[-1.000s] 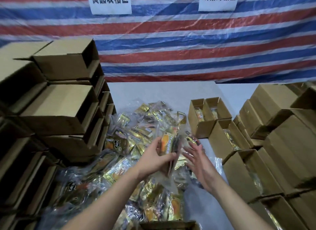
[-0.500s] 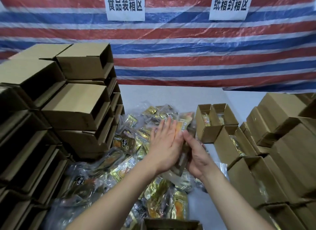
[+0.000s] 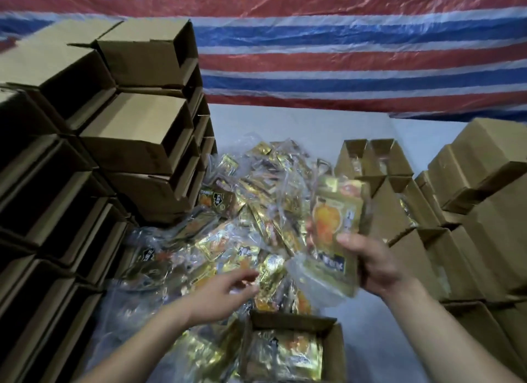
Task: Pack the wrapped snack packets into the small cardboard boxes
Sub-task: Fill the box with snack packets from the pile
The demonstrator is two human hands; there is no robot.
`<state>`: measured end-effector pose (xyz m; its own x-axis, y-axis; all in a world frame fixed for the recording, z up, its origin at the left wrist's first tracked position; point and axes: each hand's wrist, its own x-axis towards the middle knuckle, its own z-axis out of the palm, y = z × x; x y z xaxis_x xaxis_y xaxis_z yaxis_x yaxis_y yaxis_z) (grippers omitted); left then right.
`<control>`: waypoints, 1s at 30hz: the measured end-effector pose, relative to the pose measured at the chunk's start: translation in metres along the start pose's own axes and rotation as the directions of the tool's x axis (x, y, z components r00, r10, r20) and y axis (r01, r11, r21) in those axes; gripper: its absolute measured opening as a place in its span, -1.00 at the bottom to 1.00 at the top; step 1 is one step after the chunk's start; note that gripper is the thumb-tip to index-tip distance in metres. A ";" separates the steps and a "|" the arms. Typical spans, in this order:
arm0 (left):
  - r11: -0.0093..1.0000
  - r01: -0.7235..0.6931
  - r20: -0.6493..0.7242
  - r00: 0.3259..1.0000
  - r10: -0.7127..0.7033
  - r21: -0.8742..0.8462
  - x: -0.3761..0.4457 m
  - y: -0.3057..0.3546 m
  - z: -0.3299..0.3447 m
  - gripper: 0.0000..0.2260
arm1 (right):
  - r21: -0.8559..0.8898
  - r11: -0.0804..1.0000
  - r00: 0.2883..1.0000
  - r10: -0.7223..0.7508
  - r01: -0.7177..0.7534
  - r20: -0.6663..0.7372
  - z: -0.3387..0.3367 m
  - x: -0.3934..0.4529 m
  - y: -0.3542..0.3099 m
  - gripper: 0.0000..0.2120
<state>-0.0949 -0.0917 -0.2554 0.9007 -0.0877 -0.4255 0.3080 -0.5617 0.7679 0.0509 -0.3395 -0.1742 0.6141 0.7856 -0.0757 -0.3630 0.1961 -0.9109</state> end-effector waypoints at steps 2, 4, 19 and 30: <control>0.998 0.057 0.063 0.996 -0.056 -0.015 -0.001 -0.026 0.023 -0.54 | -0.171 0.980 0.993 0.112 -0.105 0.027 0.010 -0.008 0.020 -0.54; 0.997 0.076 0.111 0.991 -0.075 0.002 0.001 -0.041 0.042 -0.60 | -0.326 0.922 0.976 0.220 -0.210 -0.007 0.019 -0.013 0.035 -0.38; 0.967 0.099 -0.090 0.988 -0.123 -0.236 0.006 -0.051 0.073 -0.77 | -0.999 0.029 0.623 0.782 0.017 0.033 0.020 -0.003 0.151 -0.56; 0.988 0.047 -0.188 0.979 -0.074 -0.145 0.009 -0.048 0.083 -0.76 | -0.929 0.184 0.635 0.769 -0.321 -0.067 0.002 -0.016 0.147 -0.24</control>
<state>-0.1269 -0.1332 -0.3360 0.9169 0.1107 -0.3834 0.3912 -0.4396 0.8085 -0.0137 -0.3219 -0.3059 0.1576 0.6107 -0.7761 0.3867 -0.7613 -0.5205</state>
